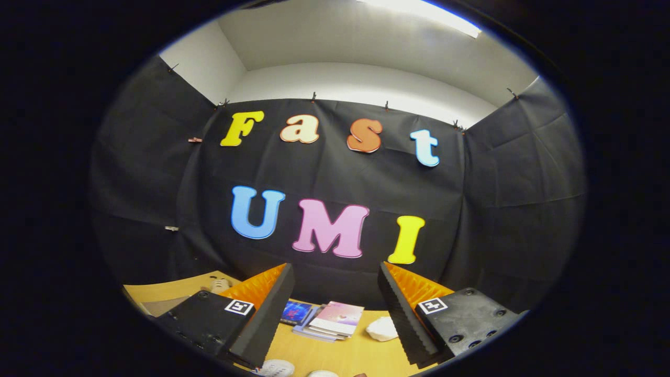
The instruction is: Open the storage box then place both shoes into the box .Put the left shoe in first, then the right shoe, with the right side of both shoes facing outward in a uniform manner.
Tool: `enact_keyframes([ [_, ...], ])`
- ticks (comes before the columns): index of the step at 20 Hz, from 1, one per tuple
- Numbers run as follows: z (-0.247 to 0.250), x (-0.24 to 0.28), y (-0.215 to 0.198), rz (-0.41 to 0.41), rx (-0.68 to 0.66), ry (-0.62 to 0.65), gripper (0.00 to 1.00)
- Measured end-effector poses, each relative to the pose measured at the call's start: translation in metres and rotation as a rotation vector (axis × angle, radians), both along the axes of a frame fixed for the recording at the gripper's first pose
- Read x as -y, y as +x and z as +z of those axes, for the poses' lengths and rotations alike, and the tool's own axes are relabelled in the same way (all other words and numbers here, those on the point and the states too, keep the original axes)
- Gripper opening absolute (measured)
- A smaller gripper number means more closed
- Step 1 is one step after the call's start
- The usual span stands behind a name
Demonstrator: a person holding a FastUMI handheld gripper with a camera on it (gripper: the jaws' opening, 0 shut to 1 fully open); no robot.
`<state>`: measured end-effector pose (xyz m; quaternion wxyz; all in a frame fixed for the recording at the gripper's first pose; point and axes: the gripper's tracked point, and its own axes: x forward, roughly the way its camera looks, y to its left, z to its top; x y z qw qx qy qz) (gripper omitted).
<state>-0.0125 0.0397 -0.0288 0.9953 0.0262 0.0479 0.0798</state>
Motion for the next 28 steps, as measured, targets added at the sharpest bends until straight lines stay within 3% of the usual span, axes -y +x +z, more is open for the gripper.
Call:
enact_keyframes([
  [5, -0.056, -0.073, -0.021, 0.293, -0.245, 0.184, 0.98],
  [8, -0.088, -0.128, -0.054, 0.511, -0.451, 0.438, 0.99],
  [10, -0.105, -0.149, -0.071, 0.582, -0.583, 0.631, 0.96],
  [15, -0.163, -0.186, -0.072, 0.631, -0.841, 1.034, 0.96],
  [20, -0.221, -0.209, -0.079, 0.667, -1.028, 1.249, 0.96],
  [28, -0.287, -0.256, -0.102, 0.692, -1.200, 1.294, 0.96],
])
